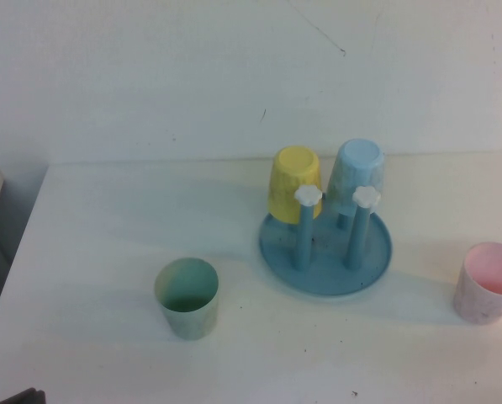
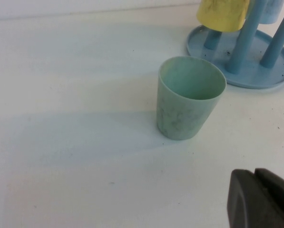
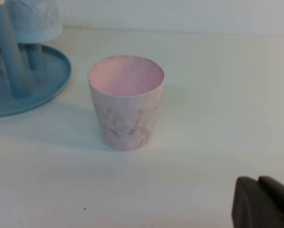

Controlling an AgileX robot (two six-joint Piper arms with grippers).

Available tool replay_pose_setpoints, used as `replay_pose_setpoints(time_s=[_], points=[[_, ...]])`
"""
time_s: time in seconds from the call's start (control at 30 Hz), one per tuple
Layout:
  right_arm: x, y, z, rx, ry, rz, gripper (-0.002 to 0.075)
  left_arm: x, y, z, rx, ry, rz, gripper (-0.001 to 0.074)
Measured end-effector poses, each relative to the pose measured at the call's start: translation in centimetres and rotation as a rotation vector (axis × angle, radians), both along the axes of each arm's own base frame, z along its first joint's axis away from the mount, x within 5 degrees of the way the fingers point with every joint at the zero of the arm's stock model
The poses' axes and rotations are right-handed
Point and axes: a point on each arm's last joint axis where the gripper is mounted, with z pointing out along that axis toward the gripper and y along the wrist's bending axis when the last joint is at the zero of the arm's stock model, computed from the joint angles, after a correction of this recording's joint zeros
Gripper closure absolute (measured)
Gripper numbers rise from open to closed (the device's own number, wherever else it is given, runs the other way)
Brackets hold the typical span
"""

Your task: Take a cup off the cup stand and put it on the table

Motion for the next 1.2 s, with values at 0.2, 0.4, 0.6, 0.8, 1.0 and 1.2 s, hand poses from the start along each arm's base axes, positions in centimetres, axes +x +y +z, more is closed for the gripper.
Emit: replay_pose_setpoints(time_s=[0.2, 0.4, 0.6, 0.8, 1.0, 1.2], points=[[0.0, 0.0, 0.0, -0.002, 0.0, 0.0, 0.0727, 0.0, 0.0, 0.0, 0.0, 0.0, 0.0, 0.0737], [0.0, 0.0, 0.0, -0.003, 0.0, 0.0, 0.0727, 0.0, 0.0, 0.0, 0.0, 0.0, 0.0, 0.0737], [0.0, 0.0, 0.0, -0.006, 0.0, 0.002, 0.0727, 0.0, 0.0, 0.0, 0.0, 0.0, 0.0, 0.0737], [0.0, 0.0, 0.0, -0.008, 0.0, 0.003, 0.0727, 0.0, 0.0, 0.0, 0.0, 0.001, 0.0, 0.0737], [0.0, 0.0, 0.0, -0.008, 0.0, 0.003, 0.0727, 0.2, 0.6, -1.7, -0.003, 0.051, 0.088, 0.0737], [0.0, 0.0, 0.0, -0.008, 0.0, 0.003, 0.0727, 0.4, 2.4, -3.7, -0.084, -0.151, 0.309, 0.0737]])
